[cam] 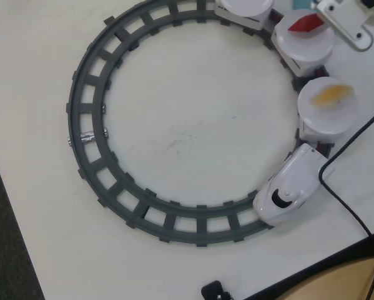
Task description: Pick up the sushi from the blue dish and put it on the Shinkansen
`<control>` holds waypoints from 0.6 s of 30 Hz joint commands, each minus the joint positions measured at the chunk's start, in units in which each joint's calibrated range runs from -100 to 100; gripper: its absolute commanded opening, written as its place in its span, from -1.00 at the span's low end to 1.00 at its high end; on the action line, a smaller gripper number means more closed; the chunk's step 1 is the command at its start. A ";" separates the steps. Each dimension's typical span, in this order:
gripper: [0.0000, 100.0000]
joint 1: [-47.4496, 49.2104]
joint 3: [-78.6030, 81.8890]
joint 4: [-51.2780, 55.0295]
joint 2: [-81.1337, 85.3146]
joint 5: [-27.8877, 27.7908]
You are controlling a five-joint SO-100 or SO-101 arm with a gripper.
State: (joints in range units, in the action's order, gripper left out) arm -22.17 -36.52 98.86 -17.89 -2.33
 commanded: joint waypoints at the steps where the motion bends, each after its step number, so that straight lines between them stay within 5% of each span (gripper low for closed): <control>1: -0.96 0.34 -7.83 0.71 -1.69 0.07; 18: -0.95 4.13 -9.80 0.71 -2.77 0.18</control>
State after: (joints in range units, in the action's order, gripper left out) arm -19.89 -43.09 98.86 -20.84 -2.33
